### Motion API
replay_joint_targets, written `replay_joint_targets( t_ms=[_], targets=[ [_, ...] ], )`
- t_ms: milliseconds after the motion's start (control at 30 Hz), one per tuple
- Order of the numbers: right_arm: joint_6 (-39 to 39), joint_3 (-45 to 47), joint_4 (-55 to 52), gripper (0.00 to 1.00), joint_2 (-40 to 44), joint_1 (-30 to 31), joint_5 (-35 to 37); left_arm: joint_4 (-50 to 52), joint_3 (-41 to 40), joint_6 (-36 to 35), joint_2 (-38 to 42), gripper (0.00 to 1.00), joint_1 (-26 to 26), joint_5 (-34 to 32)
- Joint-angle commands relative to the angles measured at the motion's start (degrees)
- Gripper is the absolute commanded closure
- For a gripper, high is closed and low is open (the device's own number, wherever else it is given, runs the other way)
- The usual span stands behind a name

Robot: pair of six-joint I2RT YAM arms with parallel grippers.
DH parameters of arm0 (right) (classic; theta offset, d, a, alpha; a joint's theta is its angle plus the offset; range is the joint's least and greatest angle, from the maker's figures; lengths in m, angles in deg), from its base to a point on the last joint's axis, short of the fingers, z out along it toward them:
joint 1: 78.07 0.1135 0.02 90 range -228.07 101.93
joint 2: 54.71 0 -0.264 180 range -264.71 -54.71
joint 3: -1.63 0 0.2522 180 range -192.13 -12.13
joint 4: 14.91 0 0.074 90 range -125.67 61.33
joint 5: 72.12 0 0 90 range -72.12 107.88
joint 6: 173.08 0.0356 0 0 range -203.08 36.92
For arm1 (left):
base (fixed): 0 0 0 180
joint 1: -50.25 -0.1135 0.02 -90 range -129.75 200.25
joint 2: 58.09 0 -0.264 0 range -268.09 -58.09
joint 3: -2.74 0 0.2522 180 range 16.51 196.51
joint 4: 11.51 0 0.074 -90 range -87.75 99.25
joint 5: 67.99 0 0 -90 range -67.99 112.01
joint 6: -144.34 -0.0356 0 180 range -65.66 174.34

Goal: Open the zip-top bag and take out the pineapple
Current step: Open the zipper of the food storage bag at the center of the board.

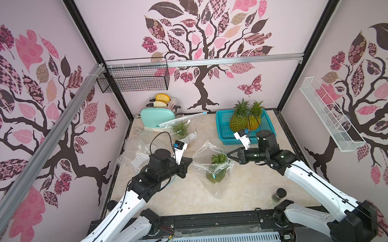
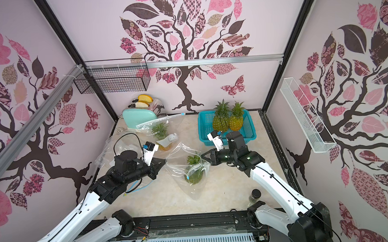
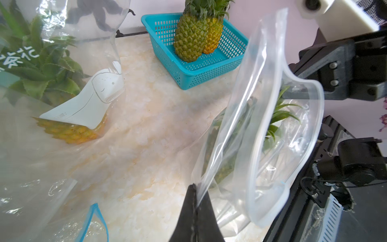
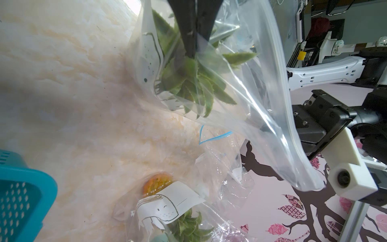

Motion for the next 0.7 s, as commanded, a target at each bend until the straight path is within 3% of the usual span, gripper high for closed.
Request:
replay_joint_targets(
  t_ms=[0,233,400,533,667],
  targets=[
    [-0.6,-0.6,1.9,0.89,-0.4,-0.7,-3.3,-9.3,-2.1,3.9,-1.1,1.00,-0.5,5.4],
    [-3.0,-5.2,-3.9,0.63,-1.0,-0.8,-4.6,-18.6,-3.7,8.2,-4.3,1.00,0.2,10.5],
    [-6.2,-14.5,-14.2,0.59,-1.2,1.4,-1.6,-20.0,-4.0,8.0,-4.6,1.00,0.5,11.4],
    [-7.4,-24.1,-21.2,0.57,-3.1,9.0,4.4,-21.1,-5.1,8.3,-4.3,1.00,0.6,11.5],
    [-5.5,-28.3,-20.9,0.56,-6.6,14.7,6.1,-21.8,-6.6,8.8,-3.4,1.00,0.7,11.3]
  ],
)
